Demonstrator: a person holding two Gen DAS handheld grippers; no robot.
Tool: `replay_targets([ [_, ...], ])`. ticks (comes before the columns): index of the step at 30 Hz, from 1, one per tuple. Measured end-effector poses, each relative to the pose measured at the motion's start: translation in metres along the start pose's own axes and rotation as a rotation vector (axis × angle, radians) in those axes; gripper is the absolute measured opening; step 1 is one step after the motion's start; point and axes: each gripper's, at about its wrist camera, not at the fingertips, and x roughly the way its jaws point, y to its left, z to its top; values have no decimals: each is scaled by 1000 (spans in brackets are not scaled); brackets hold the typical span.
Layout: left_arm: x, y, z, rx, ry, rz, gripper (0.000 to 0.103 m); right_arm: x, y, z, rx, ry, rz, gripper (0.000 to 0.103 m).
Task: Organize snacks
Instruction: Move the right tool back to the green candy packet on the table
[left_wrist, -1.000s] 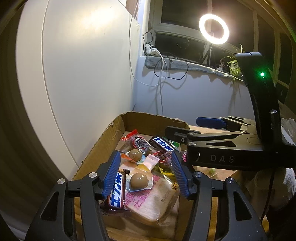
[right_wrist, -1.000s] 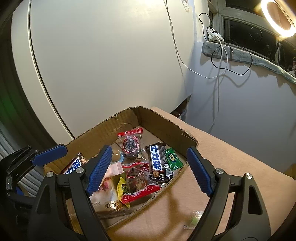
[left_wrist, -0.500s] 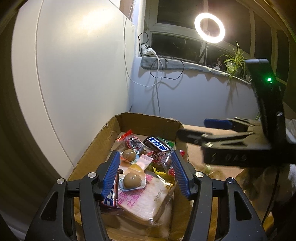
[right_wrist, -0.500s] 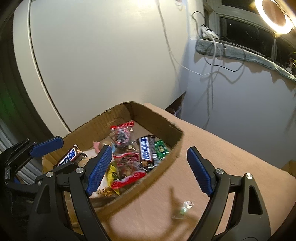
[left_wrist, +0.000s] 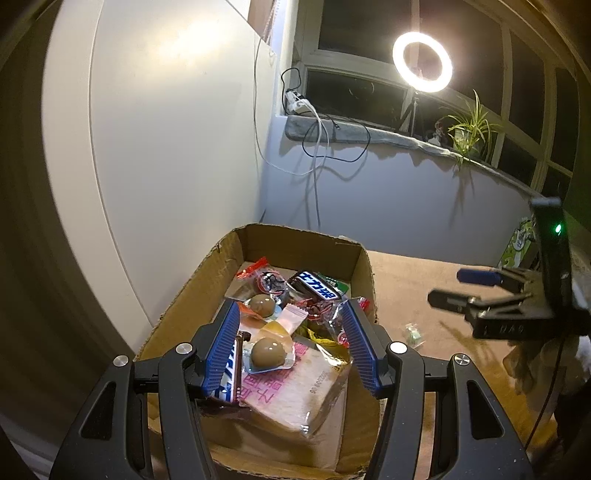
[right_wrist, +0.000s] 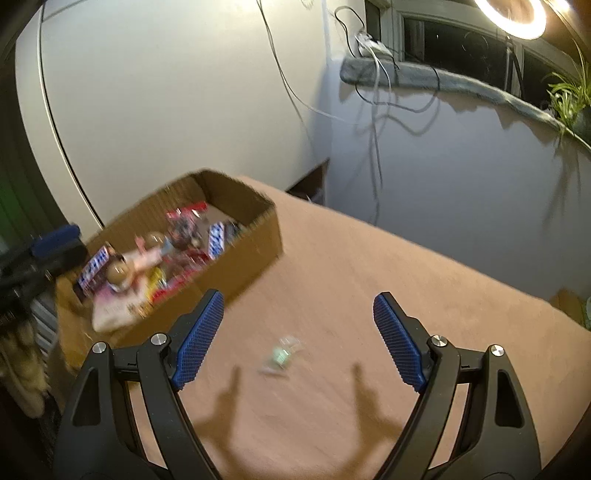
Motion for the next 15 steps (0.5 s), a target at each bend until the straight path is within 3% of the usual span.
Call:
replay_targets([
  [10, 0, -16, -8, 53, 4, 5, 57, 23, 11, -24, -82, 103, -35, 84],
  [15, -1, -20, -10, 67, 5, 5, 57, 36, 20, -31, -120, 156, -39, 56],
])
